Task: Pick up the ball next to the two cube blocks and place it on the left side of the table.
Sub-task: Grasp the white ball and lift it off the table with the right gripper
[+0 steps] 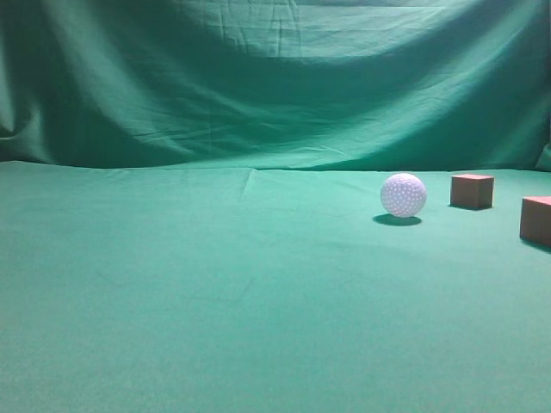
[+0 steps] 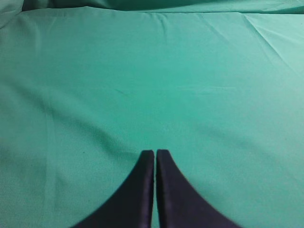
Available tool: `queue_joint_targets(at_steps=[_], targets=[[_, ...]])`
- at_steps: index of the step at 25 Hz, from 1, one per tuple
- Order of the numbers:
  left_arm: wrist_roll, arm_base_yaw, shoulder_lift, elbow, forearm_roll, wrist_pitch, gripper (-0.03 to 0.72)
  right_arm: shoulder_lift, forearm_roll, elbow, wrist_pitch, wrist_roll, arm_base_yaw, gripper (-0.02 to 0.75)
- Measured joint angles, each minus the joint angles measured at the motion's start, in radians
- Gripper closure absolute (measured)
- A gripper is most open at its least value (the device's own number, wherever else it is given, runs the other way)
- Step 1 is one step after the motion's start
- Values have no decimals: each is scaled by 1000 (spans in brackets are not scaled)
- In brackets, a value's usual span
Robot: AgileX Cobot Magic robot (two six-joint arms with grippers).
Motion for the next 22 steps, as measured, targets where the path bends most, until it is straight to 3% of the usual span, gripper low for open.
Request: queue_joint_targets(at_steps=[5,14,22], targets=[[0,0,0,0,0,0,688,51,0,-215,271,-2,0,738],[0,0,0,0,0,0,688,489,7,-531,702,-166,0,738],[0,0,0,0,0,0,688,863,36,-789,981,-318,141,738]])
